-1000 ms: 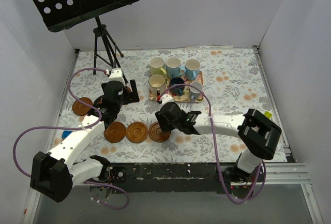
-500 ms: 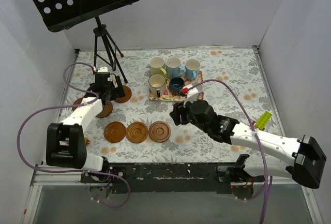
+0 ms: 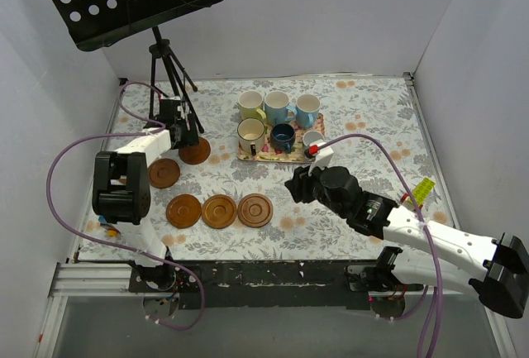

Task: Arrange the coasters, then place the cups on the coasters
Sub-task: Move the coaster to the center of the board.

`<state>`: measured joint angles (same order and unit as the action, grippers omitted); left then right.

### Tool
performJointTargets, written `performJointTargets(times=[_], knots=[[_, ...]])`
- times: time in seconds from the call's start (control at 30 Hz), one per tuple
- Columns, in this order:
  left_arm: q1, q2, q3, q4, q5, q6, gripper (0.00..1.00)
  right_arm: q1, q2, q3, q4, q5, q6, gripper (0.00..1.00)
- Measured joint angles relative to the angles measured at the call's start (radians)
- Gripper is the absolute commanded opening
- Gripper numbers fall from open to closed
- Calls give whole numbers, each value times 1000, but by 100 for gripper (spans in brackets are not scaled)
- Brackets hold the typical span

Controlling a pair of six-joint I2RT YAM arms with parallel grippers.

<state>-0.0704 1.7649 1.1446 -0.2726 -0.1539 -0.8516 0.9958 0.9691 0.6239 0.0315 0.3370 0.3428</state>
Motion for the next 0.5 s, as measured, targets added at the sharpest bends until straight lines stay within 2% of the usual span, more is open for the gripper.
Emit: performJointTargets(times=[0.13,0.27,0.5], knots=[[21,21,0,-31,16,1,75,-1,-7,-16,-2,-3,6,51],[37,24,0,-33,38,0,64,-1,-6,-17,-3,-7,19,50],[40,66,0,-24,75,17,60,-1,33,-17,-3,-26,33,48]])
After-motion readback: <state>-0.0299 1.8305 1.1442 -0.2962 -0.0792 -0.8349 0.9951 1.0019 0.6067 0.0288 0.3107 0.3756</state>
